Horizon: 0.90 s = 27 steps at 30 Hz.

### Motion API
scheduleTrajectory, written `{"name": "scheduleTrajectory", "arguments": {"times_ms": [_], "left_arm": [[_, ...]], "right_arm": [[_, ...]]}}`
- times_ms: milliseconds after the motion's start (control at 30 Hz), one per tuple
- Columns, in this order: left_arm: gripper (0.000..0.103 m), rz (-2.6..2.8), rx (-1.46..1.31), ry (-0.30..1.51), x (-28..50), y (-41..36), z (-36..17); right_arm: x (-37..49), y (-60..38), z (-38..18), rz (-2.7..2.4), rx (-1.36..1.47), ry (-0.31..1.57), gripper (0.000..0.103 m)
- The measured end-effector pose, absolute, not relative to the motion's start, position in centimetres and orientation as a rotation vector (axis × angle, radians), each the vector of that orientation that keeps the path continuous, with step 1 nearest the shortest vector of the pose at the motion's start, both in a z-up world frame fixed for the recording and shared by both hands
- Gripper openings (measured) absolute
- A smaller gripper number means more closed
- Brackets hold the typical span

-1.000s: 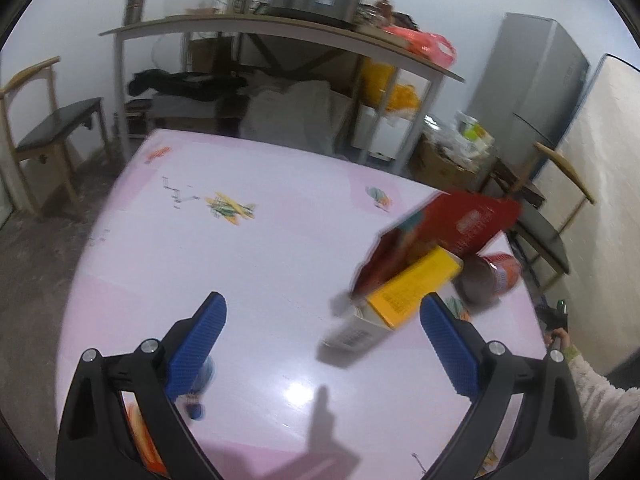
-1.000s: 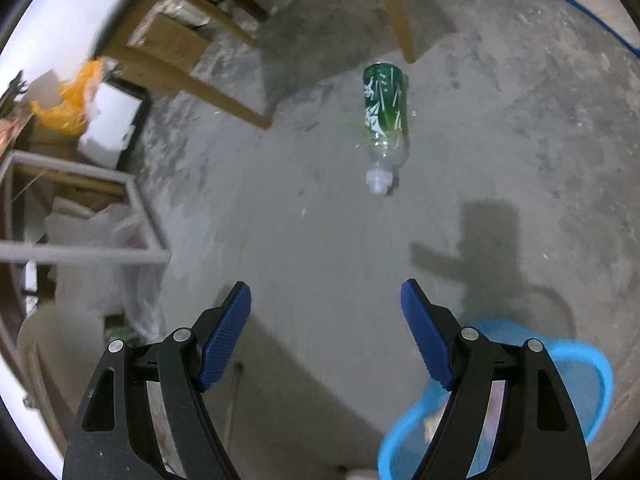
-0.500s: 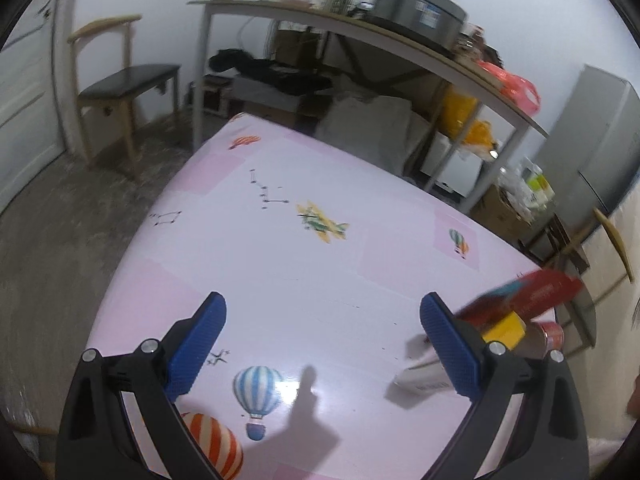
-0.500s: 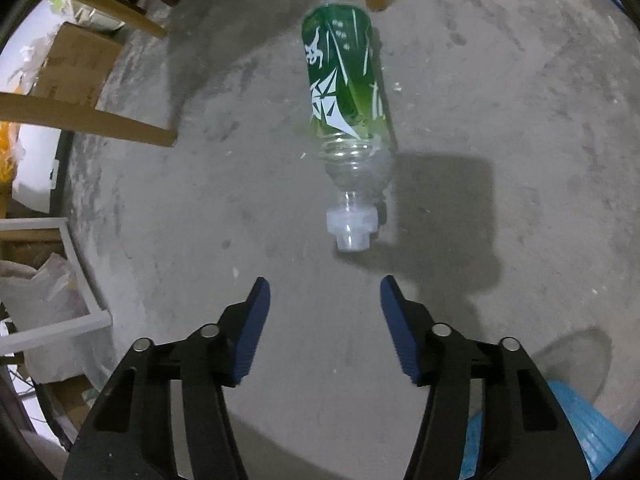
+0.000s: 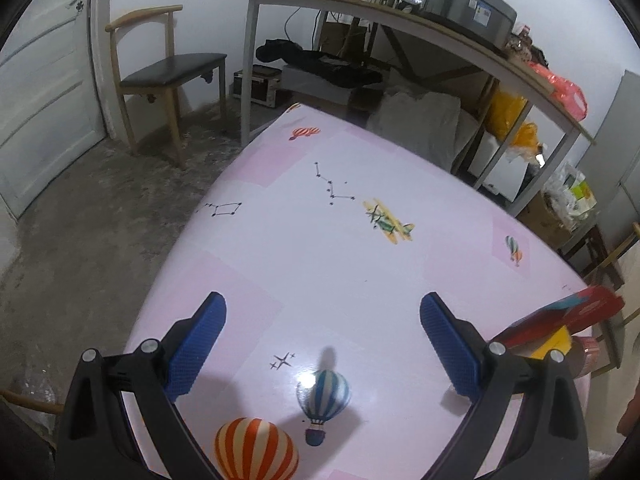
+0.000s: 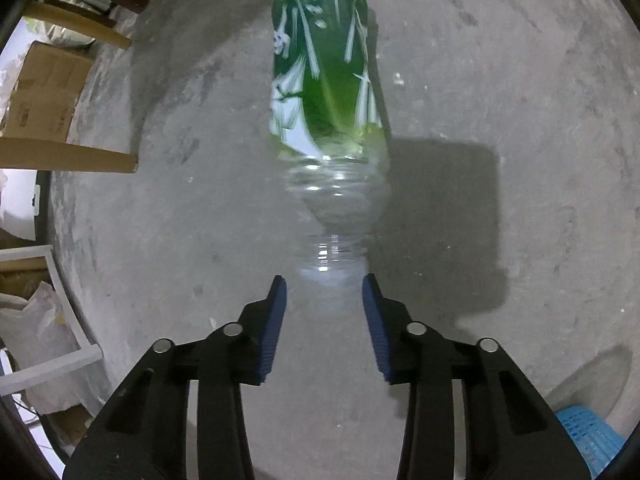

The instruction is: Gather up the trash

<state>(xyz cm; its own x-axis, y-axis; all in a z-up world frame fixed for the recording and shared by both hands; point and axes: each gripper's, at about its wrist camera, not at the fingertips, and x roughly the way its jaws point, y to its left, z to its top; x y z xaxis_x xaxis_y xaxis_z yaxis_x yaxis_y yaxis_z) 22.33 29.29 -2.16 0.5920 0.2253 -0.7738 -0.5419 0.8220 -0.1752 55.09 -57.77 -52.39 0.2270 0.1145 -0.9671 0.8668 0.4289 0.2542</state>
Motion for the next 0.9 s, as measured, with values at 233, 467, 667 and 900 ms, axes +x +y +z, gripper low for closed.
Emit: {"name": "scheduleTrajectory", "arguments": {"times_ms": [233, 467, 667, 900], "left_arm": [[0.095, 0.453, -0.415, 0.834, 23.3, 29.0, -2.5], [0.095, 0.425, -0.392, 0.845, 23.9, 28.7, -3.1], [0.095, 0.419, -0.422, 0.847, 23.8, 29.4, -3.8], [0.095, 0.413, -0.436, 0.854, 23.6, 29.4, -4.3]], "right_arm": [[54.3, -57.6, -53.1, -0.634, 1.07, 1.249, 0.033], [52.6, -55.5, -53.1, -0.548, 1.08, 1.484, 0.033], [51.1, -52.8, -50.9, -0.498, 0.899, 1.678, 0.064], [54.3, -53.7, -48.1, -0.551, 0.7, 1.534, 0.084]]}}
